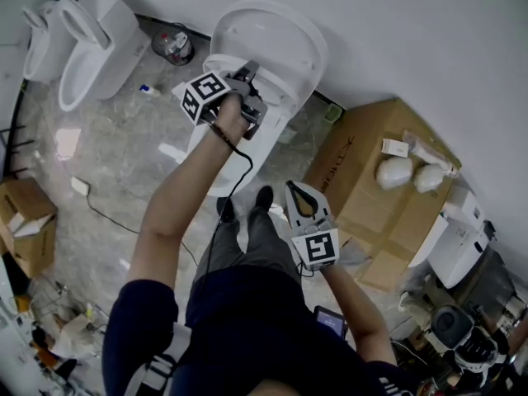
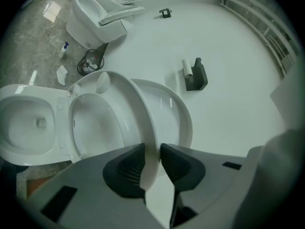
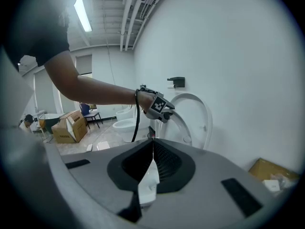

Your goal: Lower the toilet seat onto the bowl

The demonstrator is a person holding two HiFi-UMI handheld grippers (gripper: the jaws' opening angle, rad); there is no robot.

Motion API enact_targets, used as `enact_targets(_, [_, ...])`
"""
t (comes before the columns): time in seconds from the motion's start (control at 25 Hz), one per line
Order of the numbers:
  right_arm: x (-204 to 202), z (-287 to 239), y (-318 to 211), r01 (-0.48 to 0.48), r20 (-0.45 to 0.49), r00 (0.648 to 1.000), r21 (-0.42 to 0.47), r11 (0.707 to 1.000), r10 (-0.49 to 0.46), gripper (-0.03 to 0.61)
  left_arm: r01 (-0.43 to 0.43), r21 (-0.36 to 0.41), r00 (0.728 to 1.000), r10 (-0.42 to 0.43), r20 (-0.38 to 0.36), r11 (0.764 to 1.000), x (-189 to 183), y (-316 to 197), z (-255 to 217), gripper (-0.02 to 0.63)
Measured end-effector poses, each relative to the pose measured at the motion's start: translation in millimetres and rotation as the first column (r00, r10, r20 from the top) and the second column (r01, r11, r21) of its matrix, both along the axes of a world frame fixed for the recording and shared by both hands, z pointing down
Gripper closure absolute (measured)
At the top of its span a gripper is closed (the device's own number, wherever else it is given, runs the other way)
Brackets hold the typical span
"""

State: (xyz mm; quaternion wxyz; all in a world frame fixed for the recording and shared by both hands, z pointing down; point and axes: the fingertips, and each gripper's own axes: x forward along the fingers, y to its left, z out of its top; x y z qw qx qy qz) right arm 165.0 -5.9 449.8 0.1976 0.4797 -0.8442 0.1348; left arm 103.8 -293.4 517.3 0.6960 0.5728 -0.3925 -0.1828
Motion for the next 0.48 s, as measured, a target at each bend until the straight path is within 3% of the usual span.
enact_targets(0.48, [-29.8,5.1,12.1,0.059,-0.013,0.998,0.006,0.998,-0.059,0.555,-0.03,0.051,0.999,0.031,-0.02,0.998,-41.8,62.5,0.6,0.514])
